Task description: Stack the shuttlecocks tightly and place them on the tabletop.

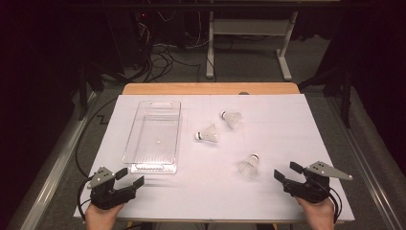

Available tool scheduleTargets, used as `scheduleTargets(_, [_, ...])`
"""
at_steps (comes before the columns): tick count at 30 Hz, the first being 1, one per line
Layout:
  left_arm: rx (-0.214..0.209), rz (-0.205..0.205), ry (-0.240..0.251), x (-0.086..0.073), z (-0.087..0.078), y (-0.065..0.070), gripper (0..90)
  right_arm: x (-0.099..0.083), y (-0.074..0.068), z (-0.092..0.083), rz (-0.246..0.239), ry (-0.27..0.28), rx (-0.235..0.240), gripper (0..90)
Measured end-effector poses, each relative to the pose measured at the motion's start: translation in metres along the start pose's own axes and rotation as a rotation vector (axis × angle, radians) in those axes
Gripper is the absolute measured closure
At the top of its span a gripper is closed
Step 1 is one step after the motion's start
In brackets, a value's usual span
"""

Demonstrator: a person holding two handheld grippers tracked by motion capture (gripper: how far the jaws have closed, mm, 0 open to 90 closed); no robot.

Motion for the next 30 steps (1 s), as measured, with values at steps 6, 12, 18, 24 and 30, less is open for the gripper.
scheduleTargets(6, [-0.001, 0.007, -0.007, -0.001, 0.0, 0.0, 26.5, 0.005, 0.0, 0.007, 0.023, -0.021, 0.016, 29.0])
scheduleTargets(12, [-0.002, 0.008, -0.016, -0.002, 0.0, 0.001, 26.8, 0.011, -0.002, 0.014, 0.026, -0.037, 0.023, 30.4])
scheduleTargets(18, [-0.002, 0.007, -0.014, -0.002, 0.0, 0.001, 26.8, 0.017, -0.004, 0.022, 0.018, -0.046, 0.027, 33.0])
scheduleTargets(24, [-0.004, 0.009, -0.007, -0.001, -0.001, 0.001, 27.2, 0.023, -0.005, 0.03, 0.032, -0.075, 0.034, 35.7])
scheduleTargets(30, [0.001, 0.029, -0.014, -0.002, -0.001, 0.002, 27.1, 0.029, -0.005, 0.036, 0.032, -0.095, 0.035, 38.4])
Point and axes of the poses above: each handheld gripper's, and its own axes: z roughly forward along the jaws, x roughly out of its top, y roughly to its right, the point moved 7 cm from there along z, roughly forward along the jaws, and after that the axes turned 4 degrees about y, right-handed, at the moved point
